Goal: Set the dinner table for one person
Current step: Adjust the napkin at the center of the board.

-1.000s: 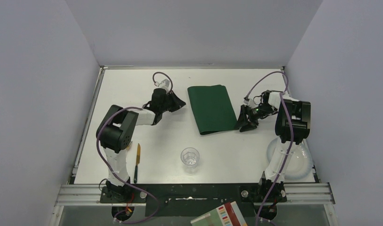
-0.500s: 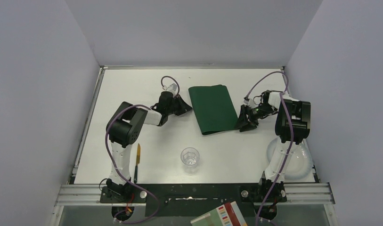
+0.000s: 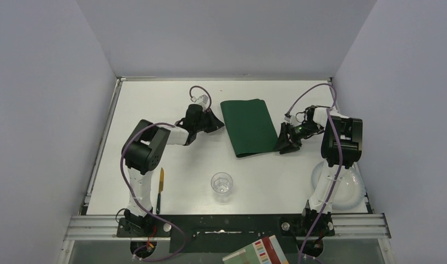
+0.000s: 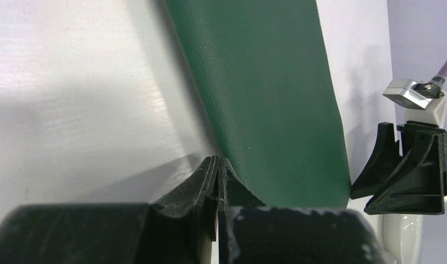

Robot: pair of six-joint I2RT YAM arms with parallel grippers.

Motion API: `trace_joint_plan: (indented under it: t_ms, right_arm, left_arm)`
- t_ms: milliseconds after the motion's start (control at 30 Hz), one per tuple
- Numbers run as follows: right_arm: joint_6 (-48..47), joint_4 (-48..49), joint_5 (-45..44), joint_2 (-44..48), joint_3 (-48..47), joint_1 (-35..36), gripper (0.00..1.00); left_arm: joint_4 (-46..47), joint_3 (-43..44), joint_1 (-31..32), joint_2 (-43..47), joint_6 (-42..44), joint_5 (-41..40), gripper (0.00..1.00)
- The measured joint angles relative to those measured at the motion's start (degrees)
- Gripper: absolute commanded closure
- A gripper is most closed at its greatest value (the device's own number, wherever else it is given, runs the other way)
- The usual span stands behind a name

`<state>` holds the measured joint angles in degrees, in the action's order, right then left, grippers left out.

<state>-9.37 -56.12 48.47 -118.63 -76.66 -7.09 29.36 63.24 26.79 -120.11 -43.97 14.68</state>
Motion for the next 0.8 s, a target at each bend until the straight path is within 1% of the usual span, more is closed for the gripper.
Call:
trace_joint_plan:
  t_ms: [233,367,433,600,667,800]
  right_arm:
    - [0.0,0.0,0.02,-0.04,0.0,-0.02,0.52]
    - [-0.02,0.0,0.04,-0.04,0.0,-0.02,0.52]
    - [-0.02,0.02,0.07,-0.04,0.0,-0.02,0.52]
    - [-0.02,0.09,0.15,-0.04,0.02,-0.02,0.52]
    - [-0.04,0.13,0.17,-0.04,0.04,-0.02,0.52]
    - [-0.11,0.17,0.24,-0.04,0.07,-0.04,0.52]
  left_arm:
    - [-0.7,-0.11,-0.83,4.5,1.36,-0.94,1.0]
    - [-0.39,-0.07,-0.98,4.66,0.92,-0.5,0.97]
    - [-0.42,0.7,-0.87,3.89,0.66,-0.17,0.95]
    - [-0.52,5.46,-0.04,-1.16,0.33,0.63,0.89]
    - [-0.94,7.21,0.48,-3.04,0.22,0.83,0.9]
    - [-1.4,8.92,1.03,-4.55,0.22,0.79,0.99]
